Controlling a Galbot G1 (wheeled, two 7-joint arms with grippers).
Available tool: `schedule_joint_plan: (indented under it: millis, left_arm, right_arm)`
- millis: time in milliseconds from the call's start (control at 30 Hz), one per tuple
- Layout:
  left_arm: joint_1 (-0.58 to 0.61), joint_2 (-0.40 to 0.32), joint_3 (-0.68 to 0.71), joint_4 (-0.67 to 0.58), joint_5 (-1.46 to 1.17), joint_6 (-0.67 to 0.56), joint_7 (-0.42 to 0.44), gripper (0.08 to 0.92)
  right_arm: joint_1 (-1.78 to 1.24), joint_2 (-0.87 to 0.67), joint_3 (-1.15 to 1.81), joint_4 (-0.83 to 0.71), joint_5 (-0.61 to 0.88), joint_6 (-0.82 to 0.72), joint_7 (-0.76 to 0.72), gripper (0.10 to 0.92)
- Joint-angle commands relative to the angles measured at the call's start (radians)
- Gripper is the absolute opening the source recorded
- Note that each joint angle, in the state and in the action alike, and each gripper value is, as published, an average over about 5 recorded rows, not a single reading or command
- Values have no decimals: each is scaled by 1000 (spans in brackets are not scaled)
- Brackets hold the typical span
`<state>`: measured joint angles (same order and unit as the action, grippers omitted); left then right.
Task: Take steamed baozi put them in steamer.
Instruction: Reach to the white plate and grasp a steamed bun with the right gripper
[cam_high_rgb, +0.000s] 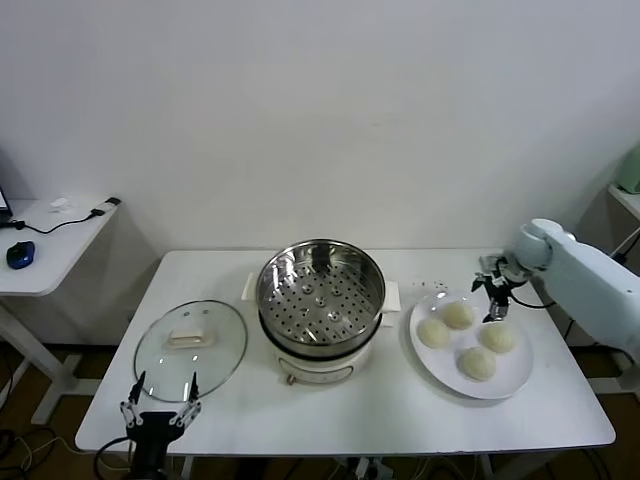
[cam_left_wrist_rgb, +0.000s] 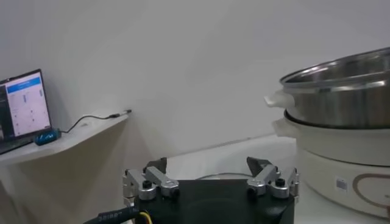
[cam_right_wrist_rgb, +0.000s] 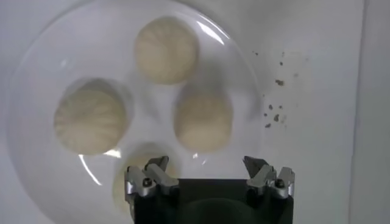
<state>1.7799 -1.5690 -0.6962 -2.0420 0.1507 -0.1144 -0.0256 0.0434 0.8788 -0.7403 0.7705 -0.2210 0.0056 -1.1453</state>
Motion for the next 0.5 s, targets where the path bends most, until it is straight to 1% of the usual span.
schedule_joint_plan:
  millis: [33, 333, 500]
  left_arm:
    - [-5, 2, -1, 6, 1, 5, 1, 823]
    - [-4, 5, 0, 17, 5, 1, 1, 823]
    - [-1, 5, 0, 16, 5, 1, 1, 823]
  right_arm:
    - [-6, 103, 9, -124, -38, 14, -17, 823]
    - [-17, 143, 57, -189, -78, 38, -18, 822]
    - [-23, 151, 61, -196, -82, 38, -26, 778]
